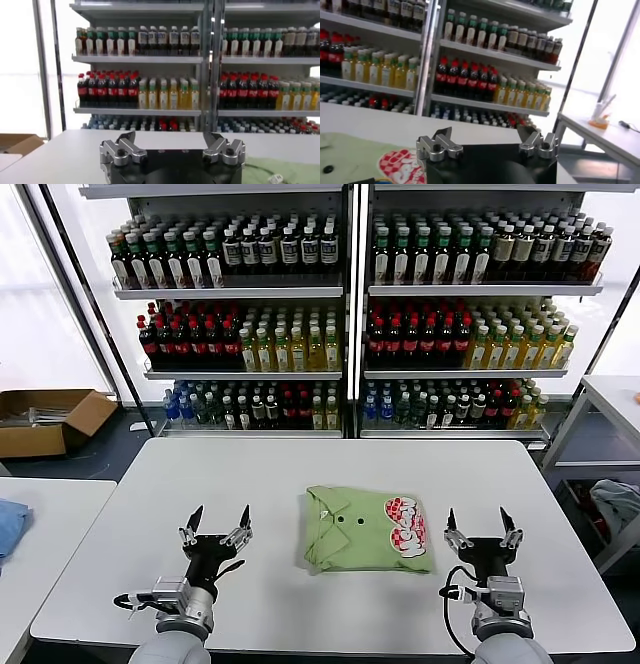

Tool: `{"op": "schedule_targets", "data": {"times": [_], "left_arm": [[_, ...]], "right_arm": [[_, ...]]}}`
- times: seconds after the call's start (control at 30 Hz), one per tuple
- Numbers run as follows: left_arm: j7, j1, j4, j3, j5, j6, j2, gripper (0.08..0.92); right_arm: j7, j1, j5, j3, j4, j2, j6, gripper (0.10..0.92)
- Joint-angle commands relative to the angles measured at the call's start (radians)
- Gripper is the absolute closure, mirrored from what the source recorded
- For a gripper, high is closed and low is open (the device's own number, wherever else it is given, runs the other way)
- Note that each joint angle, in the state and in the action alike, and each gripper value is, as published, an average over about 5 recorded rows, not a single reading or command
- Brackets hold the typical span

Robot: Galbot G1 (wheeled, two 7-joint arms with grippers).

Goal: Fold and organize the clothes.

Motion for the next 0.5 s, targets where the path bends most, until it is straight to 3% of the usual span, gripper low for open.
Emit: {"op": "schedule_targets", "data": {"times": [0.03,0.5], "left_arm": [[0.000,0.002,0.001,-0.027,-0.019,-0.035,-0.006,0.177],[0.026,0.043,-0.020,-0.057,0.039,-0.049,-0.037,0.177]], "right_arm": [[0.009,-0.021,-0.039,0.053,0.002,-0.002,0.036,0.203],[-0.014,0.016,-0.055,-0.009,0.011,-0.001,0.022,0.203]]}}
